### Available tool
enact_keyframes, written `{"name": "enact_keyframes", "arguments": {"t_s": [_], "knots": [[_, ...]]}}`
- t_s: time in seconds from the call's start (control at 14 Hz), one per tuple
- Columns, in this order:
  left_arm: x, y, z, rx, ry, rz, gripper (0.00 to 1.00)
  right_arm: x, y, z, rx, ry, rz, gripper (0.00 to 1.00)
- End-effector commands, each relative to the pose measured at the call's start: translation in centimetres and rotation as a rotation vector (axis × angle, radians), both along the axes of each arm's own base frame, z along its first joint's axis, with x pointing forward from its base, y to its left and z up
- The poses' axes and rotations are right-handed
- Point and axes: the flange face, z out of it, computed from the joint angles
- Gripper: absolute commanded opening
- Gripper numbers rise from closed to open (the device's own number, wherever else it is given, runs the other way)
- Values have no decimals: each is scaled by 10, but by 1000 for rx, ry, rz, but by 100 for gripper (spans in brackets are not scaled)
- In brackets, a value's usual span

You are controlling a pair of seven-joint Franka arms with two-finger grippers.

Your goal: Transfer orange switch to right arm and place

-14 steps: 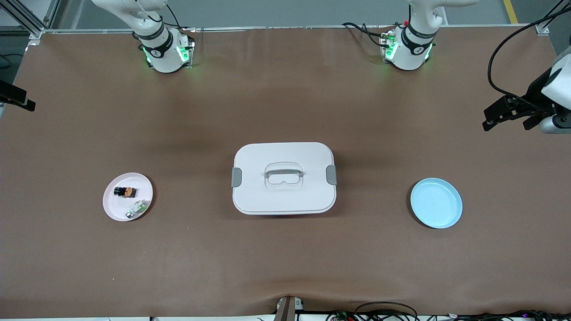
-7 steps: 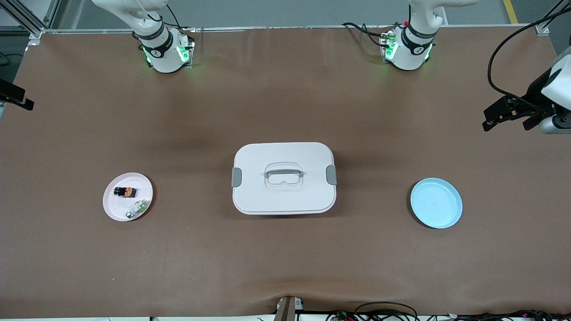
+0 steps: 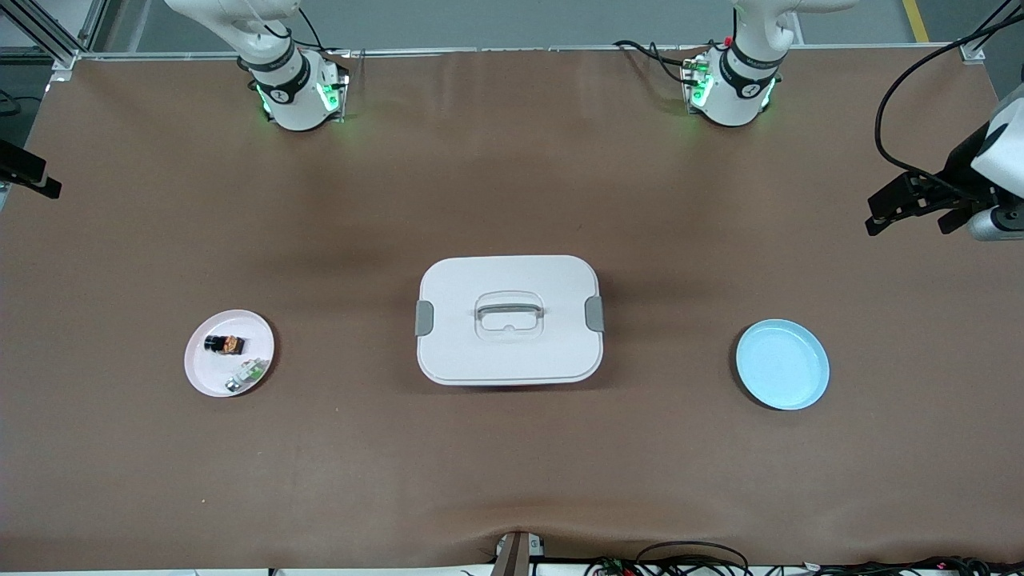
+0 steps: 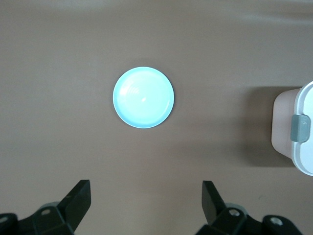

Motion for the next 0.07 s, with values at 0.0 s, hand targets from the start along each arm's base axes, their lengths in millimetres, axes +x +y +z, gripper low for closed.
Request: {"name": "enact_keyframes", "arguments": {"t_s": [0.0], "knots": [[4, 3, 1, -2, -7, -9, 100, -8, -3, 8, -3, -26, -20, 100]]}}
